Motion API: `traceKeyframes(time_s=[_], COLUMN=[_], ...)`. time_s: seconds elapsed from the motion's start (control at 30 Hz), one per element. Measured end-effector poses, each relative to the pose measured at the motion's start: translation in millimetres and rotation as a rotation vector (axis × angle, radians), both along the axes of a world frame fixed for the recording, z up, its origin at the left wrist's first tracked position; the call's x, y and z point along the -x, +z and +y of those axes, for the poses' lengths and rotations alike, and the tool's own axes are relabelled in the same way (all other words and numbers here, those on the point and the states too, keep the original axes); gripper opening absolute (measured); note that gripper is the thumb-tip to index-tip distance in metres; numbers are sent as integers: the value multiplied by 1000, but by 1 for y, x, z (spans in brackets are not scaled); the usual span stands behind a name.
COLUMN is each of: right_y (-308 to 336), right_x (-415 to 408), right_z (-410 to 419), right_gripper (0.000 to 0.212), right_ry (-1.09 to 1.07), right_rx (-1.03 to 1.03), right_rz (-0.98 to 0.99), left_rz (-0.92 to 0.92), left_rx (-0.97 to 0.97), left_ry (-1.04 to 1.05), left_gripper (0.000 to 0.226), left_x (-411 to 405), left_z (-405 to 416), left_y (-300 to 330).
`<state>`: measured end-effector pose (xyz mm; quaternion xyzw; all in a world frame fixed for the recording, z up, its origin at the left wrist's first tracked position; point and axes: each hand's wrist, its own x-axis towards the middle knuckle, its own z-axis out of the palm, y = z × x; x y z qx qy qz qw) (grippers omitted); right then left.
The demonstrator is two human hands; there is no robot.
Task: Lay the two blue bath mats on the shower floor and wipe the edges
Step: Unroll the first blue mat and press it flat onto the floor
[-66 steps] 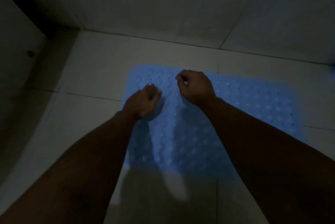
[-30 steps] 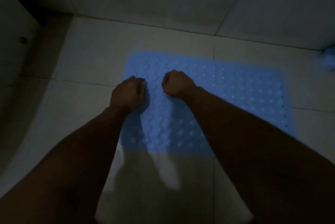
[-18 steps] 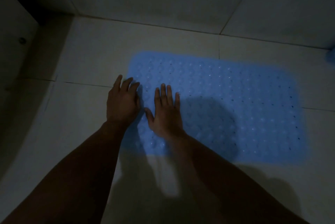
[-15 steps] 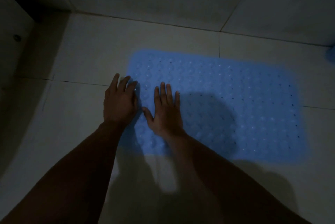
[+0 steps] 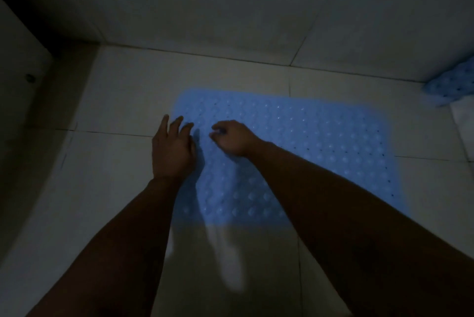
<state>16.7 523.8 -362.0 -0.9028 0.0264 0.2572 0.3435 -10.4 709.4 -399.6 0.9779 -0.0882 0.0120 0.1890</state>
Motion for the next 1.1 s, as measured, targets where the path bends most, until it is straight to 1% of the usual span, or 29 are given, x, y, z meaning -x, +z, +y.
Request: traceKeyframes(time_s=[0.1,0.2,0.37,0.43,0.5,0.57,0.67,0.77,0.83,0.9,0.97,1.0,1.07,1.1], right_y=[10,8,-5,-11,-20,-30,-40,-46,-50,-53,-50,-47,-39,-36], right_x=[-6,2,23,31,37,43,45,48,53,59,61,61,61,61], right_z=[-20,-40,-75,-89,-104,-118,-135,-145,-151,-158,-161,-162,-159,-155], right_gripper=[36,30,25,24,24,23,26,18,15,15,15,16,17,17], right_ry=[-46,-99,-187,-199,-195,-186,-179,-230,-248,-229,-204,-203,-220,-229], right_rx=[37,68,60,66,92,116,138,129,131,118,131,141,156,159], right_rz=[-146,-246,-341,-372,-400,-432,-450,-458,-467,-458,-452,-456,-481,-490], left_rz=[30,100,147,166,168,152,127,102,108,143,228,278,357,341], left_rx=[1,1,-130,-178,-254,-284,-274,-265,-269,-275,-273,-265,-246,-215], left_ry=[-87,-158,-360,-394,-386,-370,-364,-361,-367,-370,-372,-378,-390,-376], left_gripper=[54,51,62,67,78,83,85,83,87,101,115,117,108,97], left_x=[9,30,56,63,69,73,73,73,74,73,70,67,61,58], left_z=[-36,-72,-115,-127,-135,-137,-136,-135,-138,-142,-144,-144,-142,-142], left_y=[3,-6,-40,-47,-51,-54,-53,-54,-53,-49,-44,-41,-31,-25])
